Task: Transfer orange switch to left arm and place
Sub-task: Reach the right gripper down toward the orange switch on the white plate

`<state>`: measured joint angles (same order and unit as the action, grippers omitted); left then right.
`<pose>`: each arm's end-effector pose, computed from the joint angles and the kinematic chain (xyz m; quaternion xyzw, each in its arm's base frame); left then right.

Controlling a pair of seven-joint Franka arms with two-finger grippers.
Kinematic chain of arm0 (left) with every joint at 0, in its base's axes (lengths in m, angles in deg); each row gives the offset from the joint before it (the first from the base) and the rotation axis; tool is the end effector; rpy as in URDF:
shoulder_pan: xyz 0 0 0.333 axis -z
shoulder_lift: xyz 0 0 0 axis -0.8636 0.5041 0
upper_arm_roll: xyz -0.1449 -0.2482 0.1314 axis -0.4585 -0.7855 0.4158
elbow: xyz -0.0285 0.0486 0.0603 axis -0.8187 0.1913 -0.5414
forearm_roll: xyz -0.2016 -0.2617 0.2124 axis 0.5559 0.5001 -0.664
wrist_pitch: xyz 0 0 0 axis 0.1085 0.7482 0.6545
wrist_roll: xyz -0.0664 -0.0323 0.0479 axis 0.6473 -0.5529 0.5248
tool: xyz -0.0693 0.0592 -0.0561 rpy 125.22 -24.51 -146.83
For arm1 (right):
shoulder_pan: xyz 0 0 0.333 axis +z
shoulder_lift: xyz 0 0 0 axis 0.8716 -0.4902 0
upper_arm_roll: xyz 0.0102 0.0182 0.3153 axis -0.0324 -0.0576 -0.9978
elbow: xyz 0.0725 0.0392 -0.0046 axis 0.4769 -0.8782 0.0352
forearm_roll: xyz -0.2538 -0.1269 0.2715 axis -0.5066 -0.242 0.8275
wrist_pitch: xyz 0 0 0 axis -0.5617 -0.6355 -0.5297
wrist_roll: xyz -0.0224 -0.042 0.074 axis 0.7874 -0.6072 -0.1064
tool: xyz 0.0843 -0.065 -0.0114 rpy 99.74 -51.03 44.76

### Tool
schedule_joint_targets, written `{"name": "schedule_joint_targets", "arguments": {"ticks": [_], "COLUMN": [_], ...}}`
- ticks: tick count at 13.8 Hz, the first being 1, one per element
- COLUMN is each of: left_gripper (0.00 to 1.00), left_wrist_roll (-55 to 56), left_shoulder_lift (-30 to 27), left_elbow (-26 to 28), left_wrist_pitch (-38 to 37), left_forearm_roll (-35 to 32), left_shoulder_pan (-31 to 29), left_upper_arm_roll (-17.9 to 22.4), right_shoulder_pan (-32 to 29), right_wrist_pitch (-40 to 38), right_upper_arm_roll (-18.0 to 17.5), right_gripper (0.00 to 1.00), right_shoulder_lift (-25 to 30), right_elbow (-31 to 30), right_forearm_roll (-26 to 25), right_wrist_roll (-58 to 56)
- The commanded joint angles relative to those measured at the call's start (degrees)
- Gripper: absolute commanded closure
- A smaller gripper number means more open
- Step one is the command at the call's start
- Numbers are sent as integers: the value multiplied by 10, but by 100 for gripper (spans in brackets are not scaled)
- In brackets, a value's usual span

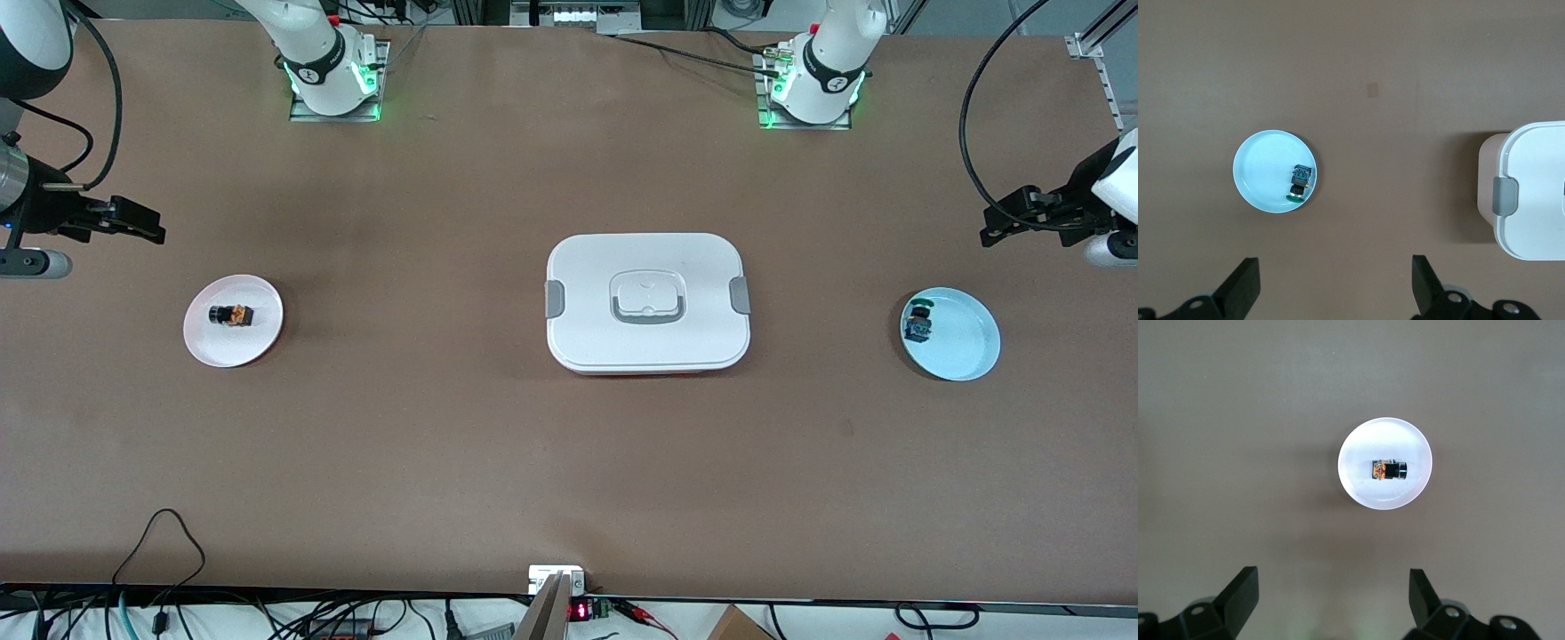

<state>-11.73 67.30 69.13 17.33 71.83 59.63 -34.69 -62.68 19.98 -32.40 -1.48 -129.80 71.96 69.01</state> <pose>0.5658 0.0201 0.5955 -0.9999 -0.0066 0.0138 0.0063 0.5753 -0.0227 0.5523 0.9976 0.0006 -0.0673 0.0176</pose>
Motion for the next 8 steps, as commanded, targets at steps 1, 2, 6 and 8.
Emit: {"name": "schedule_joint_targets", "arguments": {"ticks": [1, 2, 6, 8], "left_gripper": [0, 0, 0, 0], "left_wrist_roll": [-7, -7, -7, -7], "left_shoulder_lift": [7, 7, 7, 7], "left_elbow": [-16, -16, -16, -16], "left_wrist_pitch": [-12, -12, -12, -12], "left_forearm_roll": [-7, -7, -7, -7], "left_shoulder_pan": [-3, -3, -3, -3], "left_upper_arm_roll": [-1, -1, -1, -1], "right_shoulder_pan": [-1, -3, -18, -22], "right_wrist_pitch": [7, 18, 63, 78], "right_upper_arm_roll": [-2, 0, 2, 3], "right_gripper": [0, 0, 0, 0], "right_shoulder_lift": [-21, -26, -55, -75], "right_elbow": [11, 8, 7, 6], "right_forearm_roll": [6, 6, -2, -3], "right_wrist_roll": [9, 10, 9, 9]}}
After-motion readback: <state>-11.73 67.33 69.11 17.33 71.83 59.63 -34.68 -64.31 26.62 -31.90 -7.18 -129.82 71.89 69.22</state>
